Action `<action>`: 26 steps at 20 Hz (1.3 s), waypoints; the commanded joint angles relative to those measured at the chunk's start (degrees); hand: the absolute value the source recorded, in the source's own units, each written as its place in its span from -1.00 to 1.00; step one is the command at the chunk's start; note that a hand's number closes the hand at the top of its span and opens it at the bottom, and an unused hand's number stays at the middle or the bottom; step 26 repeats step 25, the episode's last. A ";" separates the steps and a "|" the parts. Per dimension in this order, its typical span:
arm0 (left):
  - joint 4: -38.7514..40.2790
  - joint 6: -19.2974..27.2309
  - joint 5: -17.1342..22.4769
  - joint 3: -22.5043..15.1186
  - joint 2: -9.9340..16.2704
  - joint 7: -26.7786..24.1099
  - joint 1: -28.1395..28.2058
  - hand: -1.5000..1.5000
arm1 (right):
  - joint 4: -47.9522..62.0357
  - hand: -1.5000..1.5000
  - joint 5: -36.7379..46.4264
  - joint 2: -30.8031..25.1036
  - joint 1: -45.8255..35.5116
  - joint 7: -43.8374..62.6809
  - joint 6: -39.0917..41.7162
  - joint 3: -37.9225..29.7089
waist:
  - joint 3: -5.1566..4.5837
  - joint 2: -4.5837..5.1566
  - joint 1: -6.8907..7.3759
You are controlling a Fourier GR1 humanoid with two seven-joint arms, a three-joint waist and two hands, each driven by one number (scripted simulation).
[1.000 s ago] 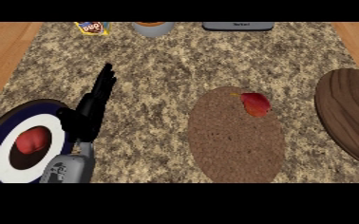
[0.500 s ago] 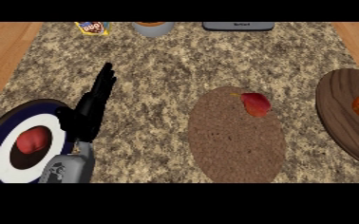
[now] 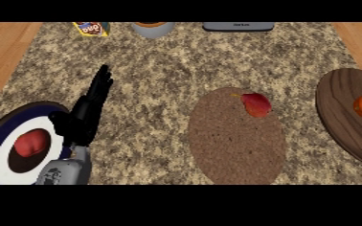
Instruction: Pick the squash from the placemat and place it in the bowl
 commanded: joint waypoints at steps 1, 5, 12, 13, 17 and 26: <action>-0.27 -0.52 -0.24 -0.49 -0.06 -0.64 1.08 0.00 | -1.31 -1.00 -5.47 -2.10 -1.32 -0.10 -0.08 -4.08 | -0.01 0.04 0.18; 0.63 2.33 -2.09 -0.85 -1.66 1.41 -2.75 0.00 | -9.56 -1.00 -12.72 -0.07 6.61 2.36 5.78 -7.55 | -0.03 -0.06 -0.53; 1.10 1.78 -1.90 -1.44 -2.52 0.03 -0.44 0.00 | -18.40 -1.00 -23.63 2.57 14.47 4.20 12.31 -12.62 | -0.02 -0.03 -0.39; -2.90 -1.13 0.13 -0.73 -0.26 0.90 2.59 0.00 | -19.95 -1.00 -25.47 2.54 16.79 4.79 14.76 -13.74 | -0.02 -0.10 -0.28; -1.08 -0.15 -0.51 0.13 -0.64 1.21 -0.36 0.00 | -21.55 -1.00 -29.38 4.33 19.73 4.80 17.83 -13.85 | -0.03 -0.01 -0.18; -3.40 -0.48 -1.42 -0.82 -0.97 1.18 2.07 0.00 | -22.69 -1.00 -31.59 5.81 27.24 -0.81 21.78 -15.60 | -0.01 0.06 0.06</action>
